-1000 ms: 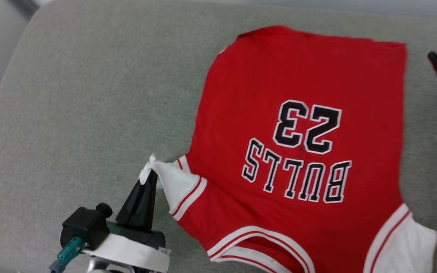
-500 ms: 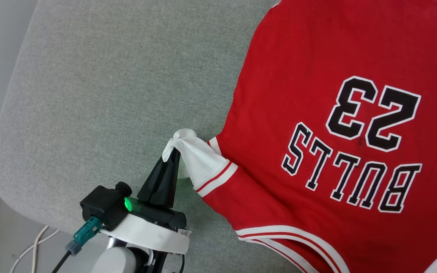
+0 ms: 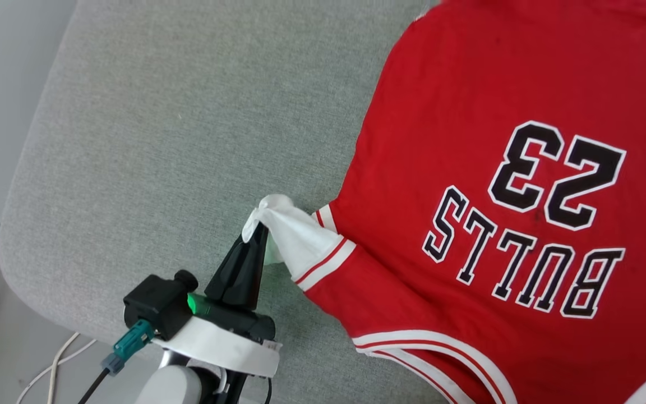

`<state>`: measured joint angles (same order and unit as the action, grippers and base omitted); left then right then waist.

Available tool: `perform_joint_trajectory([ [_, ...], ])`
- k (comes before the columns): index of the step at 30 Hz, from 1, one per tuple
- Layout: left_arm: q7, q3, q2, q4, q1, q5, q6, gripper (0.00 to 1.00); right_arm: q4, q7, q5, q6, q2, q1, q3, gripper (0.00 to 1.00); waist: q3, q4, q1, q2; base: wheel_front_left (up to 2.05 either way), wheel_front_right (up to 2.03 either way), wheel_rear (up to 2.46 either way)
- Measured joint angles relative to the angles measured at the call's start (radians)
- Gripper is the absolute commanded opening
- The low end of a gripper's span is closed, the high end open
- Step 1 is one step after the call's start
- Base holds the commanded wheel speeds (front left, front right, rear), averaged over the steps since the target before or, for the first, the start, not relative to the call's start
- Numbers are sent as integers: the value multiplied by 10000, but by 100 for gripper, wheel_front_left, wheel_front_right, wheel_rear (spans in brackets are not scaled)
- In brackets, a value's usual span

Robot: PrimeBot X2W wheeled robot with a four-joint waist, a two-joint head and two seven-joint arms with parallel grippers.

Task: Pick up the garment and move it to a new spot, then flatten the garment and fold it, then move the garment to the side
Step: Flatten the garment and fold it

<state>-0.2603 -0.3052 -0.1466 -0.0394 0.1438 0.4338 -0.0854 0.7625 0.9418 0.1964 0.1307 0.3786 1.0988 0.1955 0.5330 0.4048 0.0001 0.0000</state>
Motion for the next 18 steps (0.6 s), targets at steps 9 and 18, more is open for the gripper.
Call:
perform_joint_trajectory([
  [9, 224, 476, -257, 408, -827, 140, 403, 0, -982, 282, 548, 2, 558, -1492, -1244, 0, -1415, -339, 0, 0, 0, 0, 0],
  [18, 848, 1095, -817, 186, -1970, 376, 1045, 0, -3482, 359, 2080, 4, 1350, -4719, -2257, 0, -2896, -1429, -1, 0, 0, 0, 0],
])
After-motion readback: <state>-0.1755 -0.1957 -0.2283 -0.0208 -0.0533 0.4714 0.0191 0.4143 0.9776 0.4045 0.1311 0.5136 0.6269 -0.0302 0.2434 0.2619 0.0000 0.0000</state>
